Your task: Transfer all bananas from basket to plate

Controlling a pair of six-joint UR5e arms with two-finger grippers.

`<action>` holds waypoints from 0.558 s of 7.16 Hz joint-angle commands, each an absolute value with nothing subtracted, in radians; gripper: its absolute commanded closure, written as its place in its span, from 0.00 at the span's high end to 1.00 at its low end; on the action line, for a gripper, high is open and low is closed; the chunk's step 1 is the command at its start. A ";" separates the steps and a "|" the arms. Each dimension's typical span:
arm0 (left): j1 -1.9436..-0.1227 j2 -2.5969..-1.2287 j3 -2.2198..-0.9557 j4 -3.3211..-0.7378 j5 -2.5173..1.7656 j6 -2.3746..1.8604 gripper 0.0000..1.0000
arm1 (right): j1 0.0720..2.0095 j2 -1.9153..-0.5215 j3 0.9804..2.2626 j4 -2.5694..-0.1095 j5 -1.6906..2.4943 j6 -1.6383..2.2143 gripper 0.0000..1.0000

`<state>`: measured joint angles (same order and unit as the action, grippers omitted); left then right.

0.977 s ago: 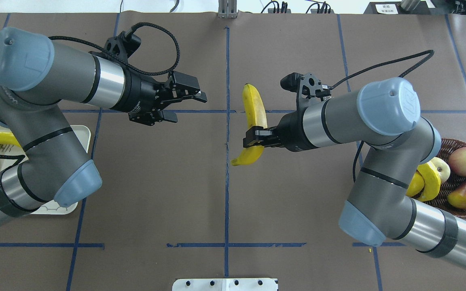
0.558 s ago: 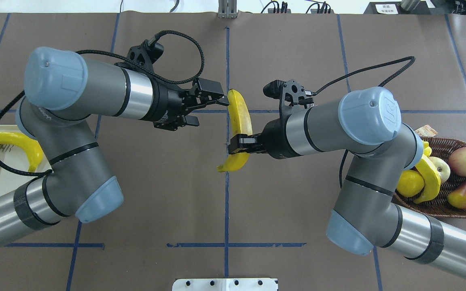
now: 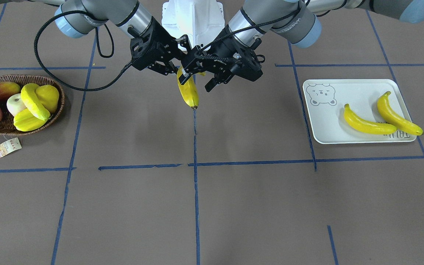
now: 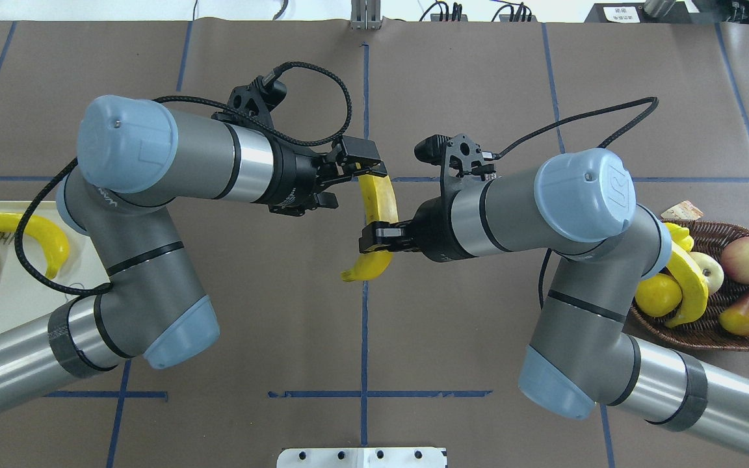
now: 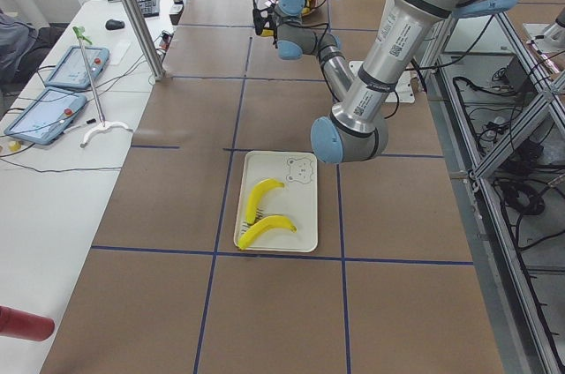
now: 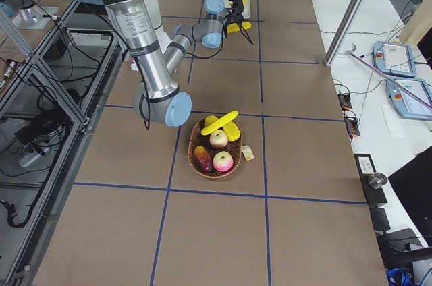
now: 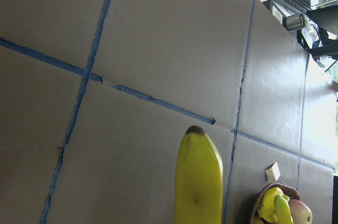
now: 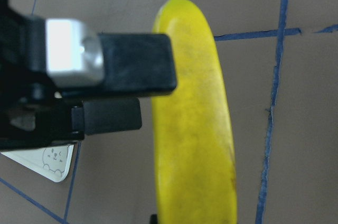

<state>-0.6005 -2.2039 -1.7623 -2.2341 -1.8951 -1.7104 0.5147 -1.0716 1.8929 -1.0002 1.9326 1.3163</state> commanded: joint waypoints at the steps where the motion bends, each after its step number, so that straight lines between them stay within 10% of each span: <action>1: -0.595 -2.207 -1.749 -2.235 -1.894 -1.710 0.99 | 0.509 -1.057 1.896 -1.002 1.931 1.319 0.02; 4: -0.592 -2.209 -1.749 -2.237 -1.896 -1.710 0.77 | 0.499 -1.055 1.896 -1.003 1.913 1.319 0.02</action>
<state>-0.5931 -2.2078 -1.7493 -2.2363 -1.8955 -1.7104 0.5046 -1.0561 1.8960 -1.0020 1.9215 1.3198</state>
